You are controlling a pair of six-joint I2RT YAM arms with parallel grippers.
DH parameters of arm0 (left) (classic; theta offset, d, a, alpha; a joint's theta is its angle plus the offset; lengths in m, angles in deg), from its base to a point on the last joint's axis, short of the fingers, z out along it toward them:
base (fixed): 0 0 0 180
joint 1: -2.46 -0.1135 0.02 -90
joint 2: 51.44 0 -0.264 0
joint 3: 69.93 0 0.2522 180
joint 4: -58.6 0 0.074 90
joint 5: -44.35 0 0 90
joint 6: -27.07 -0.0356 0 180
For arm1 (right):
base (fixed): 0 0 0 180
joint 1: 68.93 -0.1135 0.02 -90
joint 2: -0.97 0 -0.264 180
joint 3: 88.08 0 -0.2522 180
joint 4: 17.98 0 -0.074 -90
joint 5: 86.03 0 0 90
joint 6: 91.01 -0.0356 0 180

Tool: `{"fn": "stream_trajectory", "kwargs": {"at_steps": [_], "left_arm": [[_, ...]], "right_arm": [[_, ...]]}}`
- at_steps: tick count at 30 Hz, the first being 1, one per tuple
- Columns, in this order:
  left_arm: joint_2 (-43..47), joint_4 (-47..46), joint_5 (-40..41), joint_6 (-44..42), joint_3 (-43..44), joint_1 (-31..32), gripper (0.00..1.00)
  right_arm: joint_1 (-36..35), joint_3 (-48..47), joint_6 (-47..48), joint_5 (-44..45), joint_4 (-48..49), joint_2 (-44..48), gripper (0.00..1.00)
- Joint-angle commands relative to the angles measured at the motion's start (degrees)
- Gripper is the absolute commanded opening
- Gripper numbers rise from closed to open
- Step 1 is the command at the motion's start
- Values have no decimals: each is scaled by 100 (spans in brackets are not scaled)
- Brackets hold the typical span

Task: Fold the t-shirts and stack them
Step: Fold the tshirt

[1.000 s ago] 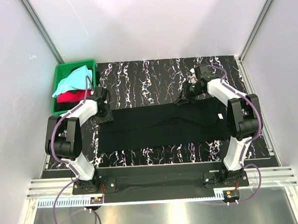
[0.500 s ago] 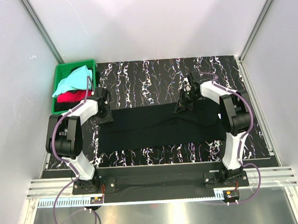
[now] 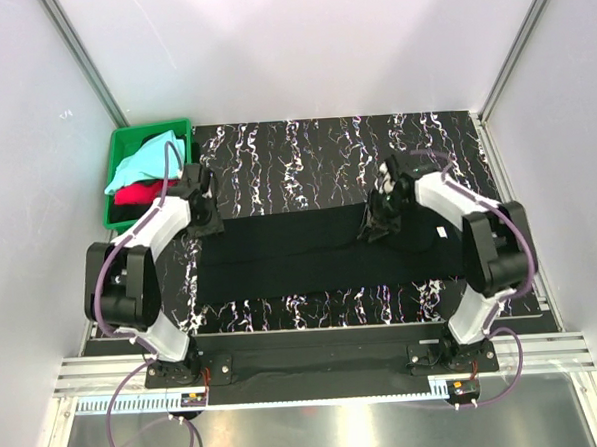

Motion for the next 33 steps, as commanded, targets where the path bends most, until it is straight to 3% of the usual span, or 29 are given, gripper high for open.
{"fn": "stream_trajectory", "kwargs": {"at_steps": [1,3,4,6,9,14,23,27,28,29,33], "left_arm": [[411,-106,-196,-8,414,192,46],[368,-237,-616,80,458,411,48],[315,-438,-689,98,502,508,50],[-17,-580,-1076,159,616,858,50],[-370,-695,-1338,421,906,1080,50],[-766,-933,-1683,625,977,1080,48],[-1065,-880,-1577,581,793,852,48],[-1074,-880,-1568,573,661,685,48],[-1083,-889,-1551,555,643,659,48],[-1092,-880,-1499,529,652,650,48],[-1171,-862,-1445,537,652,395,48]], "right_arm": [[357,-553,291,727,-279,736,52],[954,-598,379,921,-332,894,64],[1182,-598,423,1122,-350,912,65],[1857,-624,397,1273,-350,886,65],[2246,-825,405,1511,-271,597,57],[2353,-1510,669,2187,-236,-254,57],[2511,-2284,1135,2293,133,-1390,62],[2511,-2513,1153,2057,142,-1689,55],[2511,-2531,1144,2030,160,-1742,44],[2511,-2557,1135,2047,151,-1812,40],[2511,-2540,1144,2135,177,-1900,37]]}}
